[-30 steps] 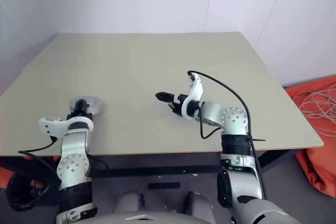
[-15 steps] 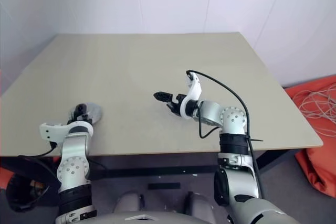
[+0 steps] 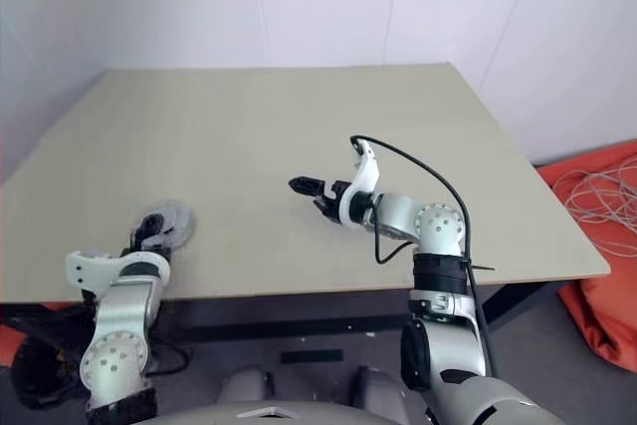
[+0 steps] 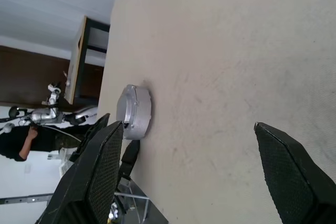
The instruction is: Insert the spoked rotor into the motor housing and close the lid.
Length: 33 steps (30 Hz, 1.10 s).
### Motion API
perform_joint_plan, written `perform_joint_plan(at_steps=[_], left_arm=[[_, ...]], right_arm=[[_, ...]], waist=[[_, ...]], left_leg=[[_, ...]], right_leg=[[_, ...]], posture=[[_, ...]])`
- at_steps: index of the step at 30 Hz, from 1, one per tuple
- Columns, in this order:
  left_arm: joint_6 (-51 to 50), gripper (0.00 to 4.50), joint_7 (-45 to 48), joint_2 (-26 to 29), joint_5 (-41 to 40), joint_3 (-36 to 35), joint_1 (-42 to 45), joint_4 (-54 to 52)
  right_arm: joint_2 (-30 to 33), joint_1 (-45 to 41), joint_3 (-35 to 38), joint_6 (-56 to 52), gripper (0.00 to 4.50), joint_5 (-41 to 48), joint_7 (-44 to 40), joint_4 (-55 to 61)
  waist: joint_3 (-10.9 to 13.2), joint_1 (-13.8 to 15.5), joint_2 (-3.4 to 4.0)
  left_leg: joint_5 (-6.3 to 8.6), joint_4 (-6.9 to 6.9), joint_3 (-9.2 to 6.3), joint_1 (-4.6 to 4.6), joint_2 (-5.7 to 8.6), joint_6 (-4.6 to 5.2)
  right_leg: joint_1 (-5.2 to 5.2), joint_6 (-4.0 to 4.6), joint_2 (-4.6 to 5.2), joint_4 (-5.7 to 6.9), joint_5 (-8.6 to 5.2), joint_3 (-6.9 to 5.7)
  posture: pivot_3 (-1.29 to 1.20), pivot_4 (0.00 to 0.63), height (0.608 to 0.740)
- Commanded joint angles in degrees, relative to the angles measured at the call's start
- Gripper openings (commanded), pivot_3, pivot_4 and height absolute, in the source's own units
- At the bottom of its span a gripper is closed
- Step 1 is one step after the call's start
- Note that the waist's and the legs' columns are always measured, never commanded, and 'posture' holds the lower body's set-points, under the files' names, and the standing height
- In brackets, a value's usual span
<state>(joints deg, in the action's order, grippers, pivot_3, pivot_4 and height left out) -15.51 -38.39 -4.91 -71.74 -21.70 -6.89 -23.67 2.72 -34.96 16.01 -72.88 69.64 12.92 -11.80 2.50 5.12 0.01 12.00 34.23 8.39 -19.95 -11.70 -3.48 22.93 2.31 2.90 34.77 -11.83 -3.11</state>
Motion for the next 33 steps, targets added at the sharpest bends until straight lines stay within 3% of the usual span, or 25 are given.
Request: perform_joint_plan(at_steps=[1, 4, 7, 11, 16, 23, 26, 33], left_arm=[[-4.64, 4.47, -5.18, 0.64, -3.52, 0.20, -4.94, -1.50], [-8.65, 4.47, -5.12, 3.69, -8.53, 1.21, -7.13, -4.11], [-13.87, 4.47, 1.96, 9.93, -12.96, 4.26, -6.82, -7.72], [-16.99, 4.47, 16.05, 18.44, -6.87, 8.71, -4.10, -10.16], [-12.75, 4.47, 29.42, 23.73, 10.09, 13.31, -2.86, -7.57], [6.47, 4.47, 39.40, 25.85, 45.31, 23.45, -4.11, 1.26], [13.57, 4.47, 40.49, 23.77, 52.62, 24.04, -4.12, 6.65], [21.17, 4.47, 43.86, 20.79, 58.41, 22.31, -3.46, 11.16]], right_arm=[[-0.03, -1.64, 0.64, -0.76, 4.50, -0.18, -0.42, 0.51], [0.34, -1.80, 0.40, -1.52, 4.50, -0.97, -0.94, 0.69], [1.94, -1.52, -1.03, -2.27, 4.50, -3.11, -3.12, 2.34], [7.50, 1.85, -8.39, 2.25, 4.50, -11.14, -10.70, 10.33], [14.35, 9.11, -18.55, 16.36, 4.50, -24.78, -20.87, 21.11], [22.06, 19.42, -29.07, 45.74, 4.50, -51.44, -26.29, 24.03], [21.10, 21.81, -27.82, 51.07, 4.50, -53.88, -27.56, 21.70], [17.33, 24.50, -22.99, 58.78, 4.50, -57.58, -26.35, 18.98]], waist=[[-0.10, -0.05, 0.09], [-0.25, -0.06, 0.20], [-0.29, 0.18, 0.20], [-0.25, 0.92, 0.06], [-0.32, 0.56, -0.06], [-0.31, 0.38, -0.08], [-0.31, 0.23, -0.09], [-0.31, -0.26, -0.09]], left_leg=[[0.00, 0.00, 0.00, 0.01, 0.00, 0.00], [0.00, 0.00, 0.02, 0.02, 0.05, 0.01], [0.00, 0.03, 0.02, 0.01, 0.14, 0.01], [-0.11, 0.11, 0.04, -0.08, 0.03, -0.17], [-0.10, 0.10, 0.06, -0.10, -0.02, -0.14], [-0.03, 0.06, 0.08, -0.13, -0.05, -0.01], [0.03, 0.06, 0.09, -0.13, 0.00, 0.10], [0.17, 0.07, 0.11, -0.04, 0.00, 0.34]], right_leg=[[0.00, 0.03, 0.00, 0.00, -0.02, 0.00], [-0.01, 0.16, 0.00, -0.02, -0.11, 0.00], [-0.01, 0.16, -0.01, -0.03, -0.12, 0.00], [0.05, 0.07, -0.02, -0.08, -0.08, -0.06], [-0.21, -0.06, 0.08, -0.18, -0.05, -0.03], [-0.14, -0.06, 0.07, -0.26, -0.07, -0.04], [-0.16, -0.07, 0.20, -0.31, -0.08, -0.04], [-0.21, -0.04, 0.23, -0.24, -0.09, -0.04]], posture=[[0.00, 0.000, 0.740], [0.00, 0.000, 0.740], [0.00, 0.000, 0.740], [0.00, 0.000, 0.740], [0.00, 0.000, 0.740], [0.00, 0.000, 0.740], [0.00, 0.000, 0.740], [0.00, 0.000, 0.740]])
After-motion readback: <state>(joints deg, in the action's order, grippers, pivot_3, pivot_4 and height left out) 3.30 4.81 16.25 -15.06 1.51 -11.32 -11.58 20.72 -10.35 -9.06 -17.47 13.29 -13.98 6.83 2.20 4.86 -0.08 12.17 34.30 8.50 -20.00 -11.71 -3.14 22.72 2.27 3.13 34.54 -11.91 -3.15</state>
